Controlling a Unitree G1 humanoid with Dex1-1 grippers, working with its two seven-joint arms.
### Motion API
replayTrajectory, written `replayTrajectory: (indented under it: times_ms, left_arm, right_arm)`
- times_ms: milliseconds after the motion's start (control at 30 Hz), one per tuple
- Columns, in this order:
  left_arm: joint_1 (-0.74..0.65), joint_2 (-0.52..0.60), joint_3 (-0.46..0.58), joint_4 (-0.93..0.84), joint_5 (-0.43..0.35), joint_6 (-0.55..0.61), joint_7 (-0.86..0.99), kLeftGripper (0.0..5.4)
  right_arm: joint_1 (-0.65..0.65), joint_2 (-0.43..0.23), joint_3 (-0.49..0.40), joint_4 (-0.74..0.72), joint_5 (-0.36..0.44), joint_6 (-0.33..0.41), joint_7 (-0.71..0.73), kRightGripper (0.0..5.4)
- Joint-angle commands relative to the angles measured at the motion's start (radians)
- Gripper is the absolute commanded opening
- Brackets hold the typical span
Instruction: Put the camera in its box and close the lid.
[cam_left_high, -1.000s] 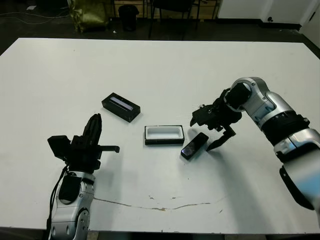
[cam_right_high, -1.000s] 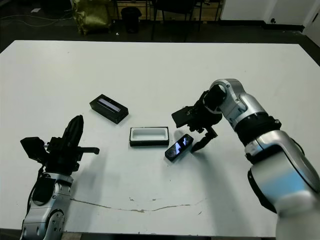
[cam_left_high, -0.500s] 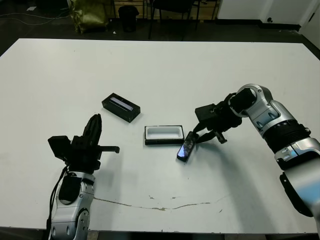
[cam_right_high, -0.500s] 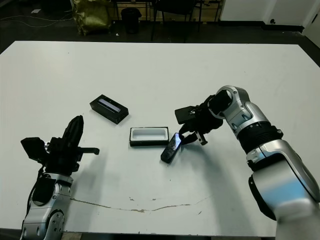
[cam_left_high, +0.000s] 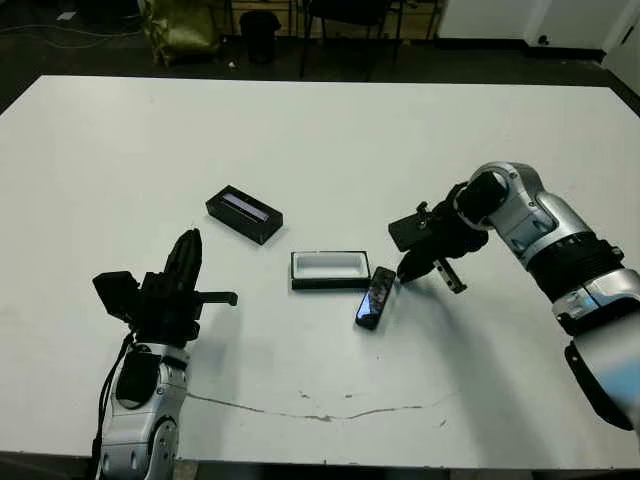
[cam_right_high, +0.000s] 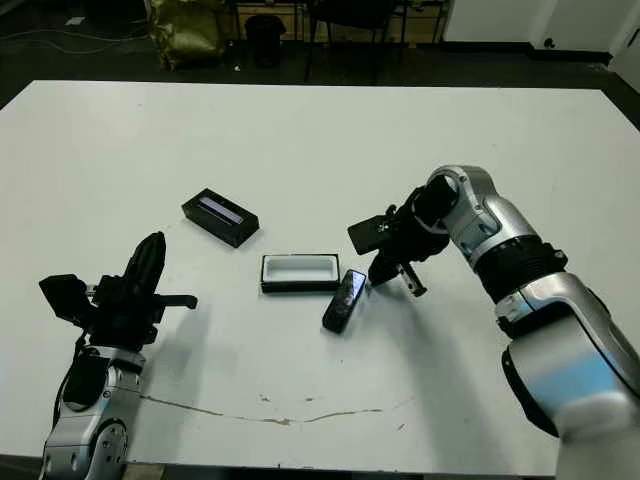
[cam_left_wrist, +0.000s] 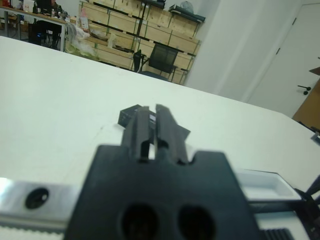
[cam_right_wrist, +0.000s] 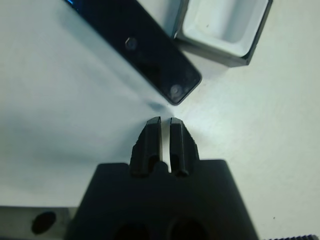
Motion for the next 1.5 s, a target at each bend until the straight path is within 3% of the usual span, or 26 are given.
replayTrajectory:
  times_ms: [33, 167, 500, 700, 833, 967, 1167, 1500]
  left_arm:
    - [0.006, 0.010, 0.006, 0.006, -0.003, 0.020, -0.001, 0.00]
    - [0.005, 0.015, 0.003, 0.014, 0.015, -0.001, -0.006, 0.00]
    - [0.005, 0.013, 0.006, 0.021, 0.004, -0.002, -0.011, 0.00]
    - [0.007, 0.012, 0.007, 0.014, 0.003, 0.008, -0.008, 0.00]
    - [0.007, 0.010, 0.003, 0.014, 0.018, 0.005, 0.001, 0.00]
    - [0.006, 0.008, 0.002, 0.019, 0.007, 0.000, -0.006, 0.00]
    - [0.005, 0.011, 0.000, 0.020, 0.019, -0.010, -0.005, 0.00]
    - [0.009, 0.005, -0.004, -0.007, 0.019, 0.027, 0.018, 0.00]
  right_arm:
    - [0.020, -0.017, 0.006, 0.008, -0.008, 0.011, 0.021, 0.02]
    - [0.036, -0.014, -0.005, -0.026, -0.004, 0.077, 0.026, 0.02]
    - [0.062, -0.004, -0.041, -0.062, 0.059, 0.117, 0.028, 0.02]
    - [0.010, -0.016, -0.086, -0.019, 0.088, 0.083, 0.006, 0.02]
    - [-0.037, -0.027, -0.090, -0.027, 0.059, 0.015, -0.023, 0.02]
    - [-0.058, -0.037, -0.098, -0.113, 0.047, 0.033, -0.048, 0.45]
    - [0.028, -0.045, -0.145, -0.265, 0.035, 0.047, -0.225, 0.02]
    - [0.126, -0.017, -0.166, -0.240, 0.010, 0.066, -0.481, 0.02]
